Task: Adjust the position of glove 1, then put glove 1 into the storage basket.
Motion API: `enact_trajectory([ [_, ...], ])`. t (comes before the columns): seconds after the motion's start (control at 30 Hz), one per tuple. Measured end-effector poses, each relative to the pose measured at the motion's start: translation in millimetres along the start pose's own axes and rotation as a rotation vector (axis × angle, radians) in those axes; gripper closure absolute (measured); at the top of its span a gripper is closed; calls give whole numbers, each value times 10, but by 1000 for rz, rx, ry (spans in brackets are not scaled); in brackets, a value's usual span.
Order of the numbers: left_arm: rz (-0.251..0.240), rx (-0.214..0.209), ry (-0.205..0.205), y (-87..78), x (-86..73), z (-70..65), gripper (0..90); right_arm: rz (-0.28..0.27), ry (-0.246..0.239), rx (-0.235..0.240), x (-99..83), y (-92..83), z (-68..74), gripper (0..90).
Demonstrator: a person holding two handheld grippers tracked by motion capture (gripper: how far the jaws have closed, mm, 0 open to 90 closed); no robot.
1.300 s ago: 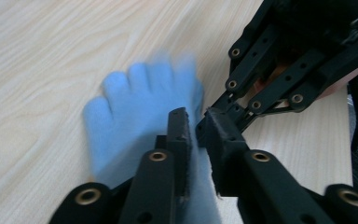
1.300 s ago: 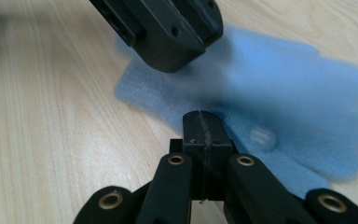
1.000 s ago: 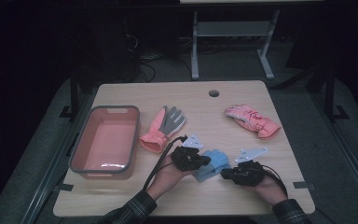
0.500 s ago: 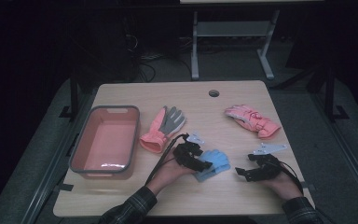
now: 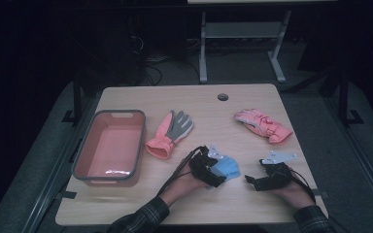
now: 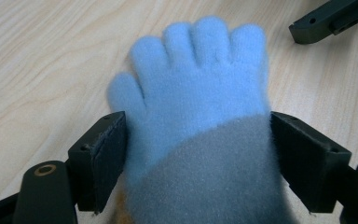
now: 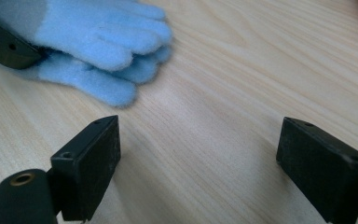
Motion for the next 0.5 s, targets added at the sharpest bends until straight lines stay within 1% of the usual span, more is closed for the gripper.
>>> enact_trajectory([
  [0.1, -1, 2, 14, -11, -4, -17, 249, 0, 0, 0, 0, 0, 0, 129],
  [0.2, -2, -1, 21, -28, -4, -37, 319, 1, 2, -1, 0, 0, 1, 130],
  [0.23, -10, -6, 28, -31, 0, -49, 349, 0, 1, -1, 0, 0, 1, 130],
  [0.33, -11, -20, 41, -48, 5, -86, 450, 0, 0, 0, 0, 0, 0, 130],
  [0.43, -10, -26, 46, -62, 6, -108, 558, 0, 1, -2, 0, 1, 1, 130],
  [0.47, -12, -31, 53, -64, 8, -114, 595, 0, 1, -2, 0, 1, 1, 130],
  [0.5, -15, -34, 49, -63, 12, -124, 623, 0, 1, -2, 0, 1, 1, 130],
])
Point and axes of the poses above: each handheld gripper's, and its own axes: y roughly forward along the jaws, x roughly out of its top, z roughly to its left, the point moved 8 cm from there along y, roughly forward along the jaws, and after that the axes turned 11 degrees about y, right-handed, at the moved point
